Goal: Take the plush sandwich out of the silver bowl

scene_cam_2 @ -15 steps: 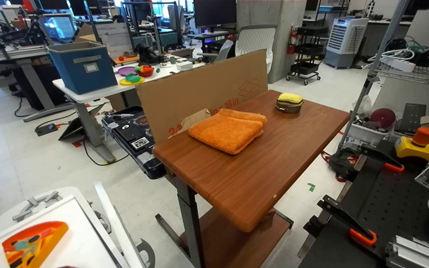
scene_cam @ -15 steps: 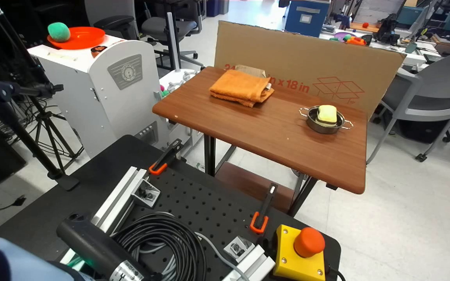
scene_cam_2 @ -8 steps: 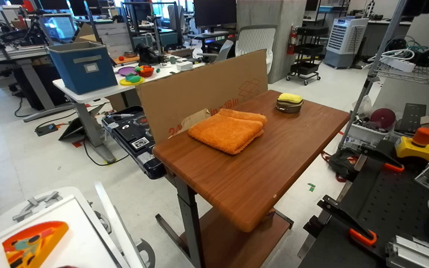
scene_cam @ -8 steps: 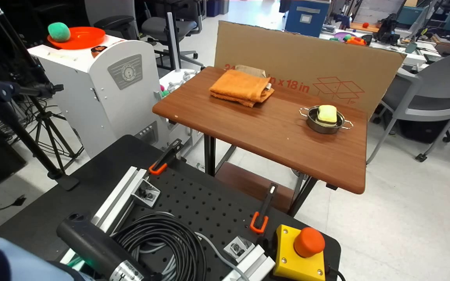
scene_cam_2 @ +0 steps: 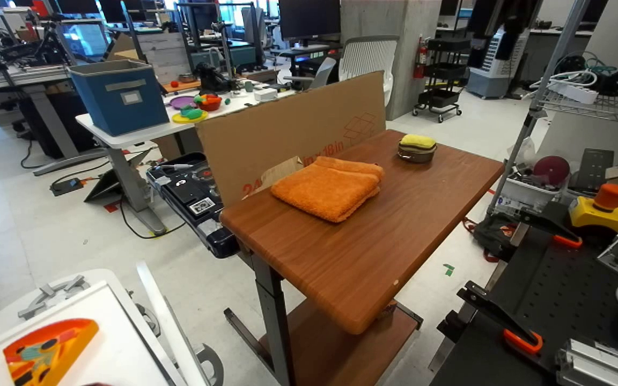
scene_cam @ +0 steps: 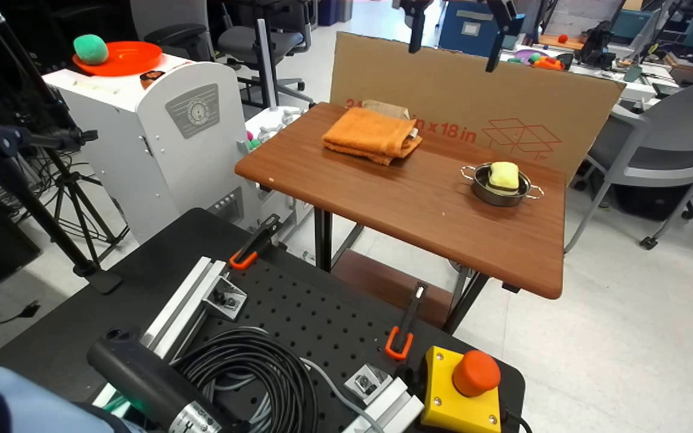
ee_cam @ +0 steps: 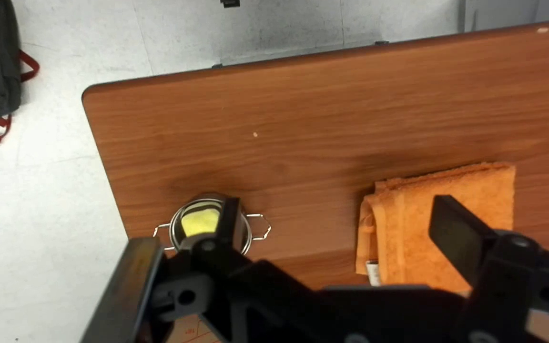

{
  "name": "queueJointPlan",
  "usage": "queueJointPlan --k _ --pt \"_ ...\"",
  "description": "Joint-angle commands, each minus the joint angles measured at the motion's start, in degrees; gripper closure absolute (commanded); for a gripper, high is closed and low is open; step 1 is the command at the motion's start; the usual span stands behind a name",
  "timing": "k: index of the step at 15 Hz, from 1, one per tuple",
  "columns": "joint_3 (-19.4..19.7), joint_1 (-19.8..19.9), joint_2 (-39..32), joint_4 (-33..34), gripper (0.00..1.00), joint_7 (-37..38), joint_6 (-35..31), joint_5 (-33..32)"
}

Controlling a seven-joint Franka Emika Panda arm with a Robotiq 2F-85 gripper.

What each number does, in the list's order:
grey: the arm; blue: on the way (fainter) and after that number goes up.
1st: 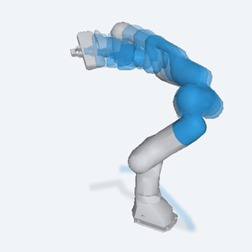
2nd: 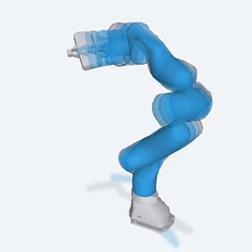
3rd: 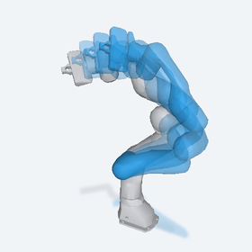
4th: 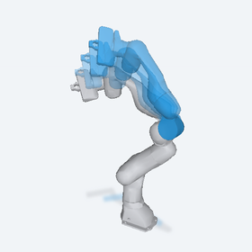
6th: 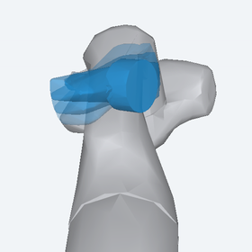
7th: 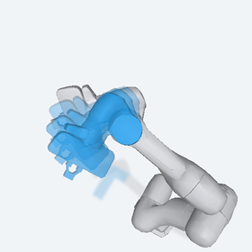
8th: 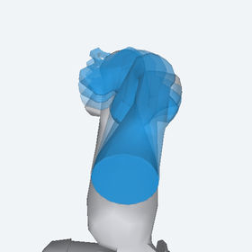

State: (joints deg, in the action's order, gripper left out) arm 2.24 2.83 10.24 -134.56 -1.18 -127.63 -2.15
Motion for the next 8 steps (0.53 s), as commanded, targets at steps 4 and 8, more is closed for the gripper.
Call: queueJointPlan --k 4,8 --pt "2.52 2.35 -20.88 18.37 0.00 -6.55 -0.51 -2.22" --pt "2.90 4.26 -29.86 25.62 0.00 -11.10 0.20 -2.05"
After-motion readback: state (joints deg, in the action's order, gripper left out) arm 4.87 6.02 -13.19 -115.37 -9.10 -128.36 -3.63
